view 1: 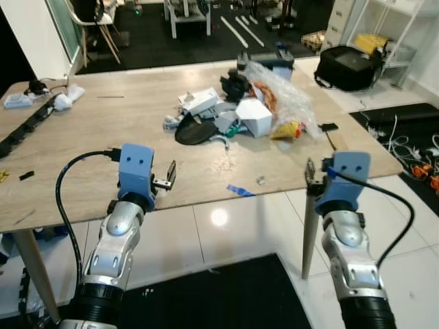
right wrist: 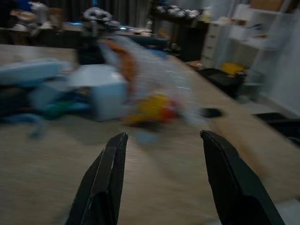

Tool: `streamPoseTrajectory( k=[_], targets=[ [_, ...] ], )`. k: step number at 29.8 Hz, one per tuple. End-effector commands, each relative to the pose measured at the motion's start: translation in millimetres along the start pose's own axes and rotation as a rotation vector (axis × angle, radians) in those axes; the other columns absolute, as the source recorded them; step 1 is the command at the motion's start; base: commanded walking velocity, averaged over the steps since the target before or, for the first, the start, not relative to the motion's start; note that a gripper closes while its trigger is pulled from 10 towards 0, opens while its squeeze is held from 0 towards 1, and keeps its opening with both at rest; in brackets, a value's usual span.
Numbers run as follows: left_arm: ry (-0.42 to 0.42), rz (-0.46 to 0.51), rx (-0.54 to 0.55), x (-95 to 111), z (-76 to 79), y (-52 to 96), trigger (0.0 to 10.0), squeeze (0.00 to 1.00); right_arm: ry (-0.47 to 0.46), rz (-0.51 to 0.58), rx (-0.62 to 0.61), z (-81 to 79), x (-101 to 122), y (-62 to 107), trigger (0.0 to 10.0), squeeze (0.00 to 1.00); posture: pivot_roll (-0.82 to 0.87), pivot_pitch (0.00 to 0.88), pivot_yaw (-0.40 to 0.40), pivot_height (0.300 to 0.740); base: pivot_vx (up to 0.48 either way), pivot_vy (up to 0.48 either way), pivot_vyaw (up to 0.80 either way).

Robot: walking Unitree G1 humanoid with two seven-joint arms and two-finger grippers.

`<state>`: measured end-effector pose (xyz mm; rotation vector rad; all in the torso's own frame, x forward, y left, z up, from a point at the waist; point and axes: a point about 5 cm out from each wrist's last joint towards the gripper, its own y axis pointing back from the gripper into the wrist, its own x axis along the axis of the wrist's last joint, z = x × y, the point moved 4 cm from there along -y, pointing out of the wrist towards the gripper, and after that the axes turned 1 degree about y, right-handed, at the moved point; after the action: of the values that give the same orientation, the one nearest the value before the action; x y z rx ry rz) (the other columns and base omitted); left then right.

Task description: Picking trash to rubbish bin

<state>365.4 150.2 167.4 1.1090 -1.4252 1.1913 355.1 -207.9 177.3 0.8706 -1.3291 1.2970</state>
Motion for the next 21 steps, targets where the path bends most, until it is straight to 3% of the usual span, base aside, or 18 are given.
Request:
streamPoseTrajectory(
  k=[1, 21],
  targets=[
    [-0.007, -0.025, 0.020, -5.6, -6.1, 2.6, 10.0, 0.00, 0.000, -0.007, 0.028, -9.2, -1.4, 1.5, 10.0, 0.00, -0.07, 0.106, 0.021, 0.740, 0.300, 0.000, 0.80],
    [-0.005, -0.026, 0.000, -5.4, -0.8, 1.9, 10.0, 0.00, -0.029, -0.053, 0.053, -9.0, -11.4, 3.1, 10.0, 0.00, -0.07, 0.111, 0.013, 0.740, 0.293, 0.000, 0.00]
  ],
)
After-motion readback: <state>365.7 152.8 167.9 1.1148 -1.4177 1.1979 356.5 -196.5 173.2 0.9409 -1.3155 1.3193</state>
